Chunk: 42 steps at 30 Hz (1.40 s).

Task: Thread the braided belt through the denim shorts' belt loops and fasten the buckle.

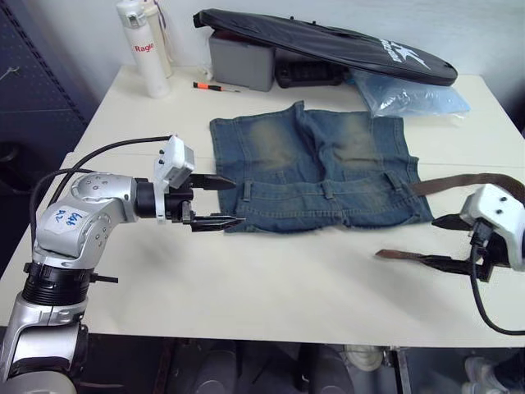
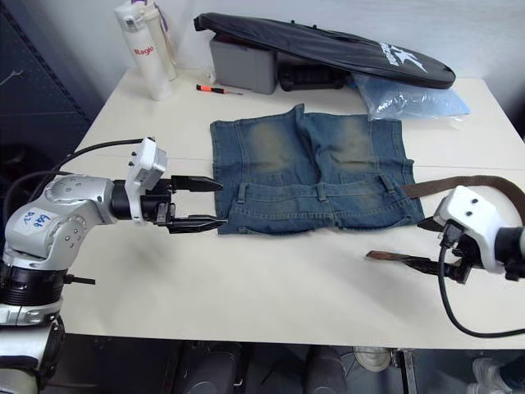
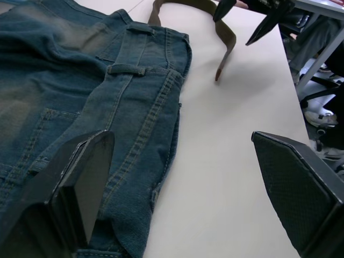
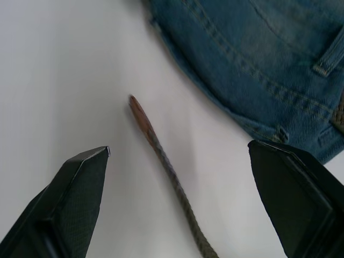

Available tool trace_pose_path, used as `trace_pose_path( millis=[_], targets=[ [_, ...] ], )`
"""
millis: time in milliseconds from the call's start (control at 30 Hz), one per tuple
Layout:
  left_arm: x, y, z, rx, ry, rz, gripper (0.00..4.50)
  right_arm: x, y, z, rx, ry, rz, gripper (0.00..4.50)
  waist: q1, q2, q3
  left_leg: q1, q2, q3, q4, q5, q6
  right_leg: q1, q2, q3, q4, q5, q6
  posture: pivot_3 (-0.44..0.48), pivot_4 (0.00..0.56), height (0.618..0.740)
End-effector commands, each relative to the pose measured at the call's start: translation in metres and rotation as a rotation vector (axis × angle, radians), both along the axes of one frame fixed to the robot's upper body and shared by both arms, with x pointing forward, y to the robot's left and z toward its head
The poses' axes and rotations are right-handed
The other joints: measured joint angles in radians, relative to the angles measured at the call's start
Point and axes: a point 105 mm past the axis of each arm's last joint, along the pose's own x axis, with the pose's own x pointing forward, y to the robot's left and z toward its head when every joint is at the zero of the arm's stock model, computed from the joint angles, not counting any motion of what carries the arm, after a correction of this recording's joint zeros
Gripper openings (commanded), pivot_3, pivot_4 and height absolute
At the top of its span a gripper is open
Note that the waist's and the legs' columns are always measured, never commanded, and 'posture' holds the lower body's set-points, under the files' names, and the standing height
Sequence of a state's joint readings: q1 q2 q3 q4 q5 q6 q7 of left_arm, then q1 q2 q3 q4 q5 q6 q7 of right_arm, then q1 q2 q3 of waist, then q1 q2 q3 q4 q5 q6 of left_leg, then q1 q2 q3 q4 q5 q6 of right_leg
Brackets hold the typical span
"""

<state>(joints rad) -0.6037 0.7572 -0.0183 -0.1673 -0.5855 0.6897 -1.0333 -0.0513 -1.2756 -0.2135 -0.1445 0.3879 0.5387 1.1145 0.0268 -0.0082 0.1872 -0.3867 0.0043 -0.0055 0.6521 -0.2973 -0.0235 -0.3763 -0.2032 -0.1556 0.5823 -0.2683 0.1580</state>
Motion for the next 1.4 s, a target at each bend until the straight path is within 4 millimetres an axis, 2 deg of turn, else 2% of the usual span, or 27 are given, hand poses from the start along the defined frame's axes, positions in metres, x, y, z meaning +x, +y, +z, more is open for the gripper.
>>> trace_pose_path(
  millis=[33,100,200,333,400,467,600,733,900,967,1067,1300,1400],
  targets=[
    [-0.007,-0.006,0.01,-0.018,-0.053,-0.011,4.5,0.005,-0.01,-0.019,-0.034,0.065,-0.01,4.44,-0.003,0.0,0.0,0.0,0.0,0.0,0.0,0.0,0.0,0.0,0.0,0.0,0.0,0.0,0.0,0.0,0.15,0.74],
    [-0.008,-0.011,0.009,-0.049,-0.032,0.012,4.5,0.006,-0.008,-0.031,-0.021,0.115,-0.006,4.44,-0.003,0.0,0.001,0.0,0.0,0.0,0.0,0.0,0.0,0.0,0.0,0.0,0.0,0.0,0.0,0.0,0.15,0.74],
    [-0.014,-0.018,0.006,-0.076,0.004,0.002,4.5,0.016,-0.007,-0.04,-0.012,0.097,-0.018,3.64,-0.004,0.0,0.001,0.0,0.0,0.0,0.001,0.0,0.0,0.0,0.0,0.0,0.001,0.0,0.0,0.0,0.15,0.74],
    [-0.005,-0.017,0.011,-0.131,0.013,0.047,4.5,0.021,-0.007,-0.039,-0.018,0.079,-0.012,1.86,-0.003,0.0,0.001,0.0,0.0,0.0,0.002,0.0,0.0,0.0,0.0,0.001,0.002,0.0,0.0,0.0,0.15,0.74],
    [0.001,-0.015,0.016,-0.176,0.021,0.071,4.5,0.022,-0.008,-0.035,-0.012,0.064,-0.011,0.76,-0.003,0.0,0.001,0.0,0.0,0.0,0.002,0.0,0.0,0.0,0.0,0.0,0.002,0.0,0.0,0.0,0.15,0.74],
    [0.006,-0.015,0.025,-0.265,0.043,0.066,4.5,0.022,-0.006,-0.026,0.005,0.049,-0.003,0.06,0.0,0.0,0.001,0.0,0.0,0.0,0.003,0.0,0.0,0.0,0.0,0.0,0.002,0.0,0.0,0.0,0.15,0.74],
    [0.015,-0.026,0.035,-0.39,0.093,0.031,4.5,0.022,0.011,0.001,0.125,0.001,0.034,0.06,0.0,0.0,0.001,-0.001,0.0,0.0,0.005,0.0,0.0,0.001,0.0,0.0,0.002,0.0,0.0,0.0,0.15,0.74],
    [0.01,-0.053,0.028,-0.413,0.152,-0.022,4.5,0.018,0.047,0.03,0.261,-0.056,0.107,0.06,-0.003,0.0,0.001,0.0,0.0,0.0,0.005,0.0,0.0,0.001,0.0,0.0,0.002,0.0,0.0,0.0,0.15,0.74],
    [-0.002,-0.087,0.027,-0.48,0.201,-0.12,4.5,0.004,0.091,0.042,0.38,-0.051,0.208,0.06,0.001,0.0,0.001,-0.001,0.001,0.0,0.006,0.0,0.0,0.001,0.0,0.0,0.002,0.001,0.0,0.0,0.15,0.74],
    [-0.004,-0.099,0.017,-0.446,0.226,-0.147,4.5,-0.001,0.107,0.045,0.43,-0.045,0.238,0.06,0.002,0.0,0.001,-0.001,0.001,0.0,0.007,0.0,0.0,0.001,0.0,0.0,0.002,0.001,0.0,0.0,0.15,0.74],
    [-0.006,-0.108,0.009,-0.412,0.246,-0.173,4.5,-0.005,0.118,0.046,0.458,-0.033,0.25,0.06,0.003,0.0,0.001,-0.001,0.0,0.0,0.007,0.0,0.0,0.001,0.0,0.0,0.002,0.001,0.0,0.0,0.15,0.74],
    [-0.008,-0.116,-0.002,-0.359,0.244,-0.215,4.5,-0.01,0.124,0.049,0.481,-0.018,0.251,0.06,0.002,0.0,0.001,-0.001,0.0,0.0,0.007,0.0,0.0,0.001,0.0,0.0,0.002,0.001,0.0,0.0,0.15,0.74],
    [-0.009,-0.122,-0.001,-0.345,0.231,-0.254,3.67,-0.012,0.125,0.048,0.48,-0.009,0.249,0.0,0.002,0.0,0.001,-0.001,0.0,0.0,0.007,0.0,0.0,0.001,0.0,0.0,0.003,0.001,0.0,0.0,0.15,0.74]
  ],
)
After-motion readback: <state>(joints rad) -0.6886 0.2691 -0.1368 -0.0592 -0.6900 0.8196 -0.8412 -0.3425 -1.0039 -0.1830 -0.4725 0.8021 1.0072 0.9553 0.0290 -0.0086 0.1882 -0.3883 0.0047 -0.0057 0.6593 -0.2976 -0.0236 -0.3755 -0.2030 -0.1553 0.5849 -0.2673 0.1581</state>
